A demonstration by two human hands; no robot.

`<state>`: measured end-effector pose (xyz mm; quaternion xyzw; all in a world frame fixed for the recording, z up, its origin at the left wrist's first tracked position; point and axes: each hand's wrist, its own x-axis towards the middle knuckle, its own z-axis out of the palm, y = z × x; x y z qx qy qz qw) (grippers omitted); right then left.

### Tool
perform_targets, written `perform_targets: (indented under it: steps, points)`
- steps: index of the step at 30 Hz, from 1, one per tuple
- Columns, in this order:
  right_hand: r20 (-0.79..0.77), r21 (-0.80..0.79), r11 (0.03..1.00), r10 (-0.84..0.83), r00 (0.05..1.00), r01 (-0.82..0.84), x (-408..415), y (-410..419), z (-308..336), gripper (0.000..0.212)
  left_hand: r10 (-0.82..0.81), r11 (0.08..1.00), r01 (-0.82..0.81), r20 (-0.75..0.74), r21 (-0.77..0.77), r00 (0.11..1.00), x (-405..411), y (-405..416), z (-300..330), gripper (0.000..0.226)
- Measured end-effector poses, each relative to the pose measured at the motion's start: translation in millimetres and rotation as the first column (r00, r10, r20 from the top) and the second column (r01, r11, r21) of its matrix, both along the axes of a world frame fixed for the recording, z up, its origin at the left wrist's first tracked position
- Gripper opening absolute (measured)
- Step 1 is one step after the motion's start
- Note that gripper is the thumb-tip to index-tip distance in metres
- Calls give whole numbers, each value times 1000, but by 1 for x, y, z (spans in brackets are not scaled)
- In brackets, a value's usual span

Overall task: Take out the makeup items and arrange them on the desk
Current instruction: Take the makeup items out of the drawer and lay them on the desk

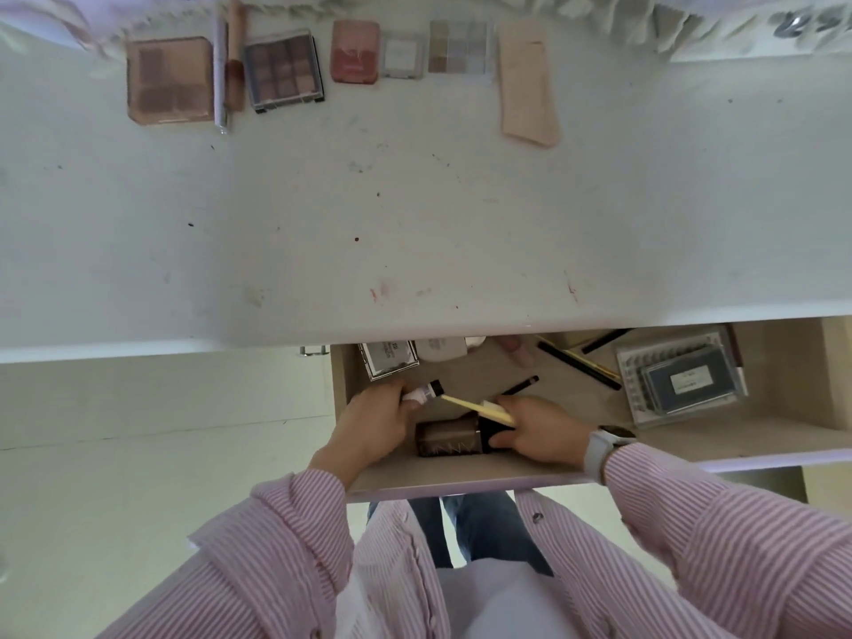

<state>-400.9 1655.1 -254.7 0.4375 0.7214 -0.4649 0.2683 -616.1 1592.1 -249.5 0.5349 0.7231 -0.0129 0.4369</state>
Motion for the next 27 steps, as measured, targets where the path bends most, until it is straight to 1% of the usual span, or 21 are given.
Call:
perform_targets:
  steps: [2,5,7,8,9,11,12,14,16,17,18,20,23,25,27]
  points:
    - [-35,-4,999,-49,998,49,8,4,14,37,57,997,-60,72,49,996,-6,-4,16,20]
    - [-106,-11,994,-106,989,105,12,12,41,17,133,990,-137,186,11,974,-20,-4,45,21]
    - [-159,-10,990,-140,977,140,6,19,62,21,237,969,-248,292,0,927,-35,-2,68,11]
    - [-191,-16,986,-168,967,168,0,23,72,24,308,944,-330,360,1,881,-43,-1,81,7]
    - [-232,-24,980,-199,952,199,-7,27,83,23,379,908,-420,424,1,822,-52,0,93,8]
    - [-288,-41,964,-265,920,264,-27,35,99,13,502,816,-578,496,0,709,-71,4,111,10]
    - [-316,-52,952,-301,900,301,-39,39,106,13,548,766,-643,501,20,669,-81,8,117,9]
    - [-355,-72,918,-388,850,389,-68,47,116,20,629,649,-753,481,106,610,-101,19,121,7]
    - [-381,-87,867,-484,788,491,-104,55,122,24,690,536,-817,447,213,569,-125,34,120,10]
    - [-383,-97,833,-536,752,544,-123,59,122,25,703,511,-816,415,269,577,-139,42,117,13]
    - [-373,-104,799,-583,722,592,-143,62,120,23,709,508,-801,374,317,598,-152,49,115,15]
    - [-351,-121,744,-652,672,657,-184,66,117,20,709,531,-759,294,376,641,-178,63,108,17]
    - [-324,-157,670,-729,603,726,-240,63,111,19,698,582,-706,197,404,688,-214,80,98,22]
    - [-300,-167,609,-781,548,775,-272,59,105,19,678,614,-678,169,404,715,-232,89,92,24]
    - [-279,-145,557,-816,507,817,-296,56,102,24,640,643,-629,145,436,755,-243,98,89,24]
